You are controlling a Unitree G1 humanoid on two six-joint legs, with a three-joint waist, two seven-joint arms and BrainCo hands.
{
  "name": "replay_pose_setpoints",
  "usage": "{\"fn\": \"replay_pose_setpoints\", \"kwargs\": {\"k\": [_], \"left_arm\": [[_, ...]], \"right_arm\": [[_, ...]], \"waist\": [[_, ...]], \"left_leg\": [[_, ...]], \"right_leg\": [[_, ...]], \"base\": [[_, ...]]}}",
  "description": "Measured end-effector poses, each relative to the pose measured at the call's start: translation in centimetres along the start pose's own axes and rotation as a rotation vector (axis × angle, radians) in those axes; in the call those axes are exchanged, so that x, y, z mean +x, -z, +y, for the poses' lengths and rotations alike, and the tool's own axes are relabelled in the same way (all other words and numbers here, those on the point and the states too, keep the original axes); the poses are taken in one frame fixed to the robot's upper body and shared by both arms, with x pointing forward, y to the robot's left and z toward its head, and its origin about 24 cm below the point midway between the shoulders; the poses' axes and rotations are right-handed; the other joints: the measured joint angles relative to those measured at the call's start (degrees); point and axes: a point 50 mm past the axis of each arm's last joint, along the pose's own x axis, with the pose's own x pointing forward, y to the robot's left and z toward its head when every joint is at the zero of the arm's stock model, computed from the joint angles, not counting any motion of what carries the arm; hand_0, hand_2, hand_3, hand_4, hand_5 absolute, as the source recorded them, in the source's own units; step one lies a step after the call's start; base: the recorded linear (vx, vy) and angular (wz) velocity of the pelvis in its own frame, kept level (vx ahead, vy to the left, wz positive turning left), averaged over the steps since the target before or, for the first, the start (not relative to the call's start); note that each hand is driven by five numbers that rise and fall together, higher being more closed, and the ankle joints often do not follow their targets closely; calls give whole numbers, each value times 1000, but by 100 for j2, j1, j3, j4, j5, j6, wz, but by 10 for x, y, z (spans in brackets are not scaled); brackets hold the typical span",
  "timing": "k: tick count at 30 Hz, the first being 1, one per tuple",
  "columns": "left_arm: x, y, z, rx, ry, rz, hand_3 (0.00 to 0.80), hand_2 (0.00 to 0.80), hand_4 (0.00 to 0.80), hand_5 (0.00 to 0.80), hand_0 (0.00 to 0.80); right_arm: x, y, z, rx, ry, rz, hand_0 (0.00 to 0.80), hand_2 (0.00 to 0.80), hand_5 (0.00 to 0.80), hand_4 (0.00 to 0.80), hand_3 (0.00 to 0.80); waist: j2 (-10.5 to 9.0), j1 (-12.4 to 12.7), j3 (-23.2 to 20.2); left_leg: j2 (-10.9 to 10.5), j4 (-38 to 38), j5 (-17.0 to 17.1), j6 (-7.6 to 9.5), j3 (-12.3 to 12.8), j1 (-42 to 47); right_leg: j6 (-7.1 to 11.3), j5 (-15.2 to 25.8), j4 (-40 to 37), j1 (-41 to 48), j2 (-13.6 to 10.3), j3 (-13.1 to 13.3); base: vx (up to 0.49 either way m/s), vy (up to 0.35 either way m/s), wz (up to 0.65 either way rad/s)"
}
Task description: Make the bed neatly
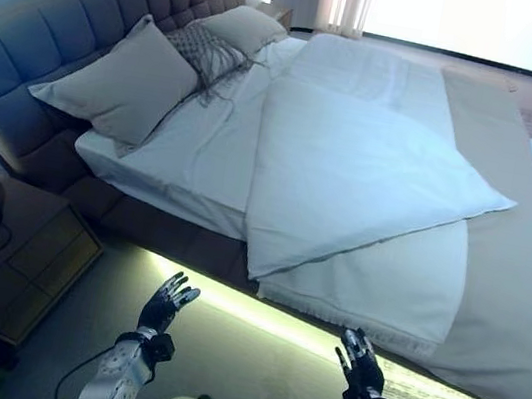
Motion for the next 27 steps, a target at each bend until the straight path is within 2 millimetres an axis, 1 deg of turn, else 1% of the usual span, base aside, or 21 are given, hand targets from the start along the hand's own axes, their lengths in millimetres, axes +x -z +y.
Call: {"fn": "replay_pose_setpoints", "kwargs": {"k": [7,18,19,21,22,23,25,27], "left_arm": [[0,-1,-2,-2,38,-15,0,0,0,0,0],[-2,0,-1,-1,34,-10,0,0,0,0,0],[-3,1,-1,-2,32,-8,0,0,0,0,0],[-3,1,0,-2,30,-9,0,0,0,0,0],[-5,3,1,-4,25,-4,0,0,0,0,0],[-6,5,1,-6,24,1,0,0,0,0,0],[-9,8,2,-8,21,8,0,0,0,0,0],[-7,5,1,-6,26,-5,0,0,0,0,0]], "right_arm": [[0,0,0,0,0,1,0,0,0,0,0],[-1,3,-1,-6,-13,27,0,0,0,0,0],[-1,3,-1,-9,-17,32,0,0,0,0,0],[0,3,1,-8,-22,37,0,0,0,0,0],[1,3,2,-10,-26,37,0,0,0,0,0],[1,3,2,-14,-25,39,0,0,0,0,0],[-1,2,-3,-23,-16,42,0,0,0,0,0],[-2,-1,-8,-23,-3,39,0,0,0,0,0]], "waist": [[17,-5,22],[8,-13,43],[-10,-2,69],[-98,47,221],[-143,124,265],[-158,191,281],[-111,165,301],[-58,100,318]], "left_leg": [[6,-33,0,0,47,62],[4,-43,1,-3,54,49],[-1,41,-5,-11,43,25],[-22,411,-40,-57,35,-82],[-54,634,-39,-58,26,-189],[-59,792,-39,-58,26,-276],[-51,886,-39,-58,45,-320],[-37,800,-41,-57,50,-318]], "right_leg": [[1,-1,1,24,0,34],[15,-14,-36,14,7,39],[27,-38,-12,3,-5,52],[2,-65,82,-42,-96,179],[-45,-91,144,-124,-144,294],[-49,-66,169,-199,-178,346],[-50,-28,156,-197,-181,332],[-50,-12,175,-225,-176,293]], "base": [[7,-4,-2],[-5,-37,-1],[-44,-28,-9],[-66,22,-30],[-50,86,-54],[-25,116,-51],[-4,133,-14],[21,132,13]]}}
